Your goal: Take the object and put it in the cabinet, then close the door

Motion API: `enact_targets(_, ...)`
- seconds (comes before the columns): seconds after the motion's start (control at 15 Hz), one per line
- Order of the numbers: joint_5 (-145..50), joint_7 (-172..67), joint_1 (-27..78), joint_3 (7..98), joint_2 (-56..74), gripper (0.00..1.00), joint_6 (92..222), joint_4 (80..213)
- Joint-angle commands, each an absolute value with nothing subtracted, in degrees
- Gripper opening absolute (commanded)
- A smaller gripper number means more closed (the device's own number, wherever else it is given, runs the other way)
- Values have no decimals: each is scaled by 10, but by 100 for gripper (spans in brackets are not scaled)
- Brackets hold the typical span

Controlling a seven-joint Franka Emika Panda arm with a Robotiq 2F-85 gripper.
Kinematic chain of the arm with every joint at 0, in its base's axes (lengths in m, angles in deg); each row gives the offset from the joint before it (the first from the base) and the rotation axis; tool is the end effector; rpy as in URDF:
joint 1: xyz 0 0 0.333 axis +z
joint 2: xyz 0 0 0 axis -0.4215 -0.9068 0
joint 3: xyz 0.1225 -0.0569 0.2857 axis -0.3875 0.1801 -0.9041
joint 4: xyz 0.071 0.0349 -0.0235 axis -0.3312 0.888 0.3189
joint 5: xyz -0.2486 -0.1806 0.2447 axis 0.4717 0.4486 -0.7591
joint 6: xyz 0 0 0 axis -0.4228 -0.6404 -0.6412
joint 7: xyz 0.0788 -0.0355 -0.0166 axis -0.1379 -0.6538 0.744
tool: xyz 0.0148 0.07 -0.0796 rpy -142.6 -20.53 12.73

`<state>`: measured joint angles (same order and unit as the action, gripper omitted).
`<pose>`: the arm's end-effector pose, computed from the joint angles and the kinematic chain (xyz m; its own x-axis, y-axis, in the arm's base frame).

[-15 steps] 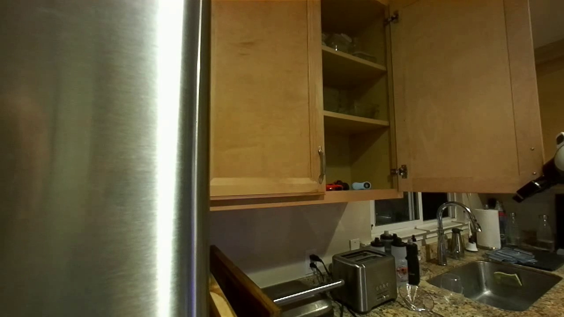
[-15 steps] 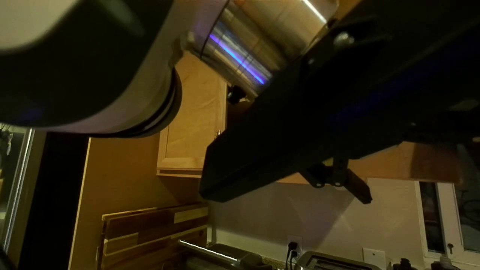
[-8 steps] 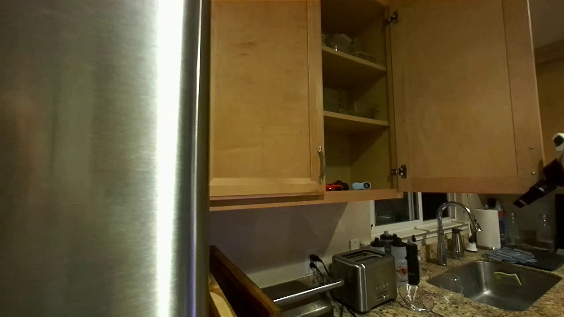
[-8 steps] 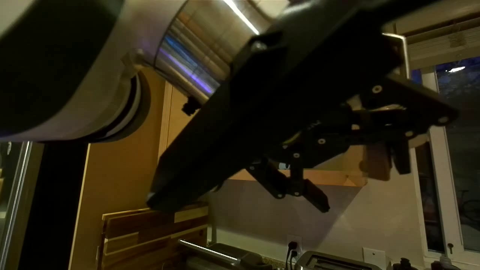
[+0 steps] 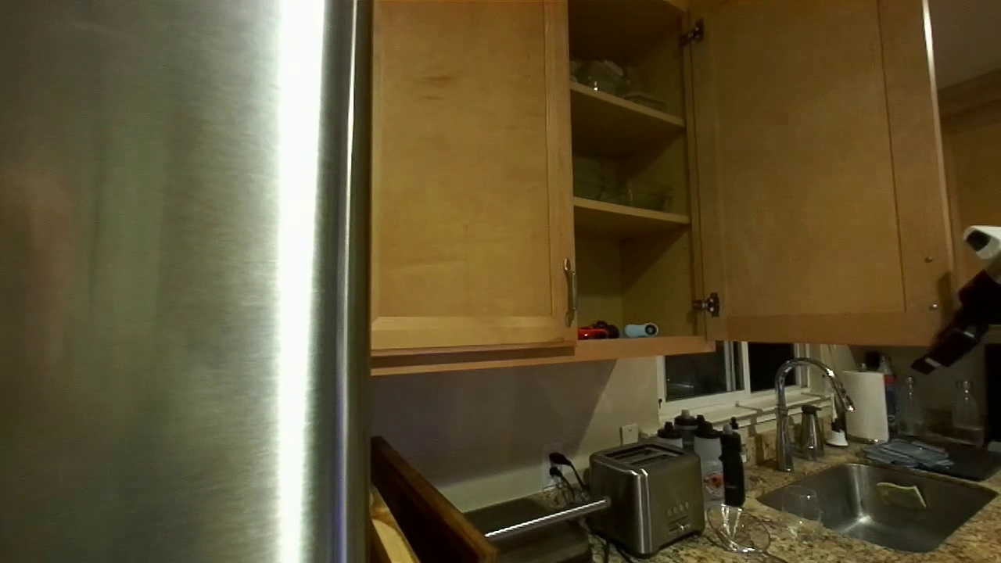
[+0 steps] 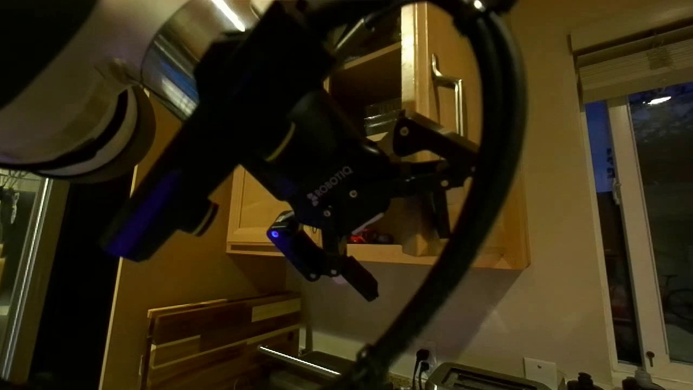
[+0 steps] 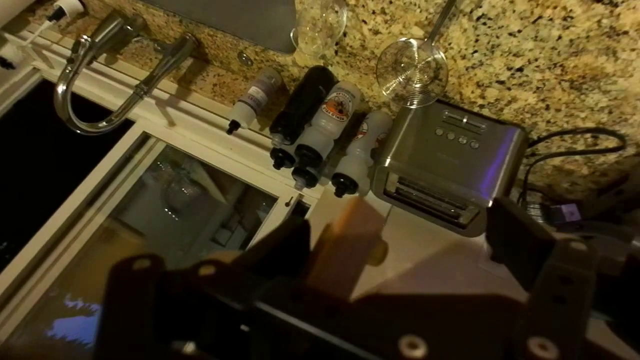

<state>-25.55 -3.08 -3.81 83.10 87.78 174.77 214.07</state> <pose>0.1332 -0.2984 0.5410 0.7579 0.1948 0.6226 -0.1729 -0.8603 0.4796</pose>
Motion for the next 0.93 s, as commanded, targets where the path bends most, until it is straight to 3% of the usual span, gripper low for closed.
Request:
enact_targets(0.0,-271,-4,11,783,925,100,1688,2140)
enact_targets(0.53,-277,17,81,721,1017,100,1530,2139)
enact_targets(0.87,-280,81,177,747,1019,100,1546,2137)
